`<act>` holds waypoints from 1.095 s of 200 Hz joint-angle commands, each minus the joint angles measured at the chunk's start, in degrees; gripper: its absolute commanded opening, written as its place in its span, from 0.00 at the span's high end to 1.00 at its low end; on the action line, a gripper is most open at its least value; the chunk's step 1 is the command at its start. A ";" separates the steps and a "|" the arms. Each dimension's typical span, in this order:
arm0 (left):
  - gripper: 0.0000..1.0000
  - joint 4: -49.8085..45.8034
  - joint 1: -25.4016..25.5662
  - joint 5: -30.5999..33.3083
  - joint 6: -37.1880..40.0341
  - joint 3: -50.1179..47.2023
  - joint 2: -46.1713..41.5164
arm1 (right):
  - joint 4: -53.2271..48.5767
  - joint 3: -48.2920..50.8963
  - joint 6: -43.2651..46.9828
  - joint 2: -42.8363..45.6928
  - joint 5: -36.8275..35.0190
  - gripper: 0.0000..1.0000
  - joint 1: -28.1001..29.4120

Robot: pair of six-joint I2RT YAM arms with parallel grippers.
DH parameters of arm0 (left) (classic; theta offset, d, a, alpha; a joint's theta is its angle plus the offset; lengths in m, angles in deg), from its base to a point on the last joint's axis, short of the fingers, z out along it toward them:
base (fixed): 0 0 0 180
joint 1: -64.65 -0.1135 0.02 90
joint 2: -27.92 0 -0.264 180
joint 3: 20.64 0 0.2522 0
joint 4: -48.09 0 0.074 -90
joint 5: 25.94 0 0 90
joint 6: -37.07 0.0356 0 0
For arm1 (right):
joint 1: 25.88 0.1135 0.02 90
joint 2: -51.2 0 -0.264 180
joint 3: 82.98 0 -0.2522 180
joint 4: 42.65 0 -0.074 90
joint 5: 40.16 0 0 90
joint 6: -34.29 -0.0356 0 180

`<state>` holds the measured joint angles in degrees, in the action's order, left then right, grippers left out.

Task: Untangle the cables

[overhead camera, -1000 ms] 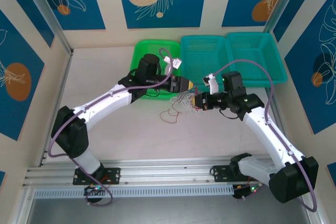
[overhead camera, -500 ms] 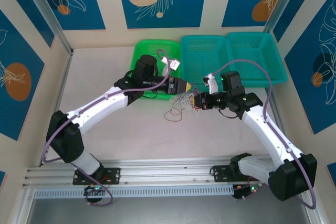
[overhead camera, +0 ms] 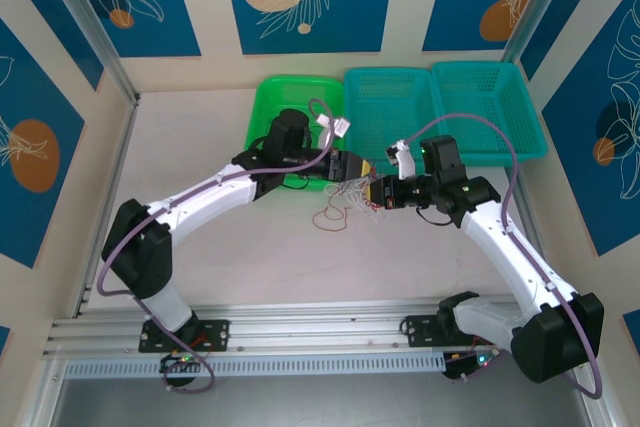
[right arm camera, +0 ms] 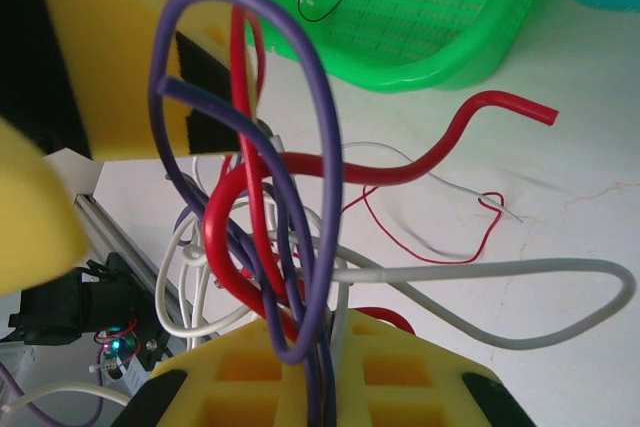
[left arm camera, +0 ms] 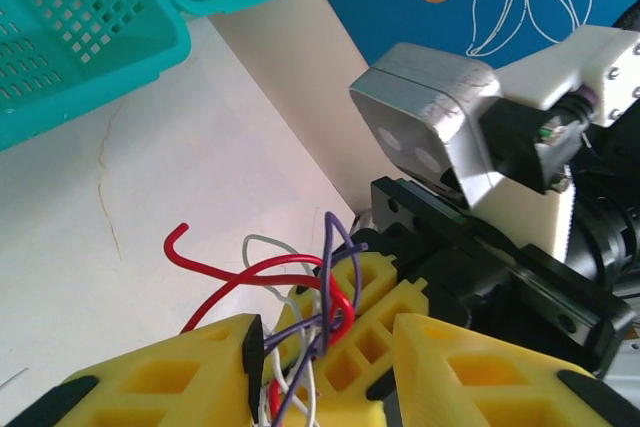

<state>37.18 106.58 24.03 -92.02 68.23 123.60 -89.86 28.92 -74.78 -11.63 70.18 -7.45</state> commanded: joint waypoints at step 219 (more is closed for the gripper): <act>1.00 -11.10 -0.58 4.59 6.75 20.70 -5.59 | -4.80 15.44 -13.09 -7.97 -17.56 0.79 -6.85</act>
<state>26.30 106.78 27.48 -89.25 81.32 123.21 -90.49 41.83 -83.40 -18.65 55.21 -12.06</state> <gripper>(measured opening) 0.043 0.201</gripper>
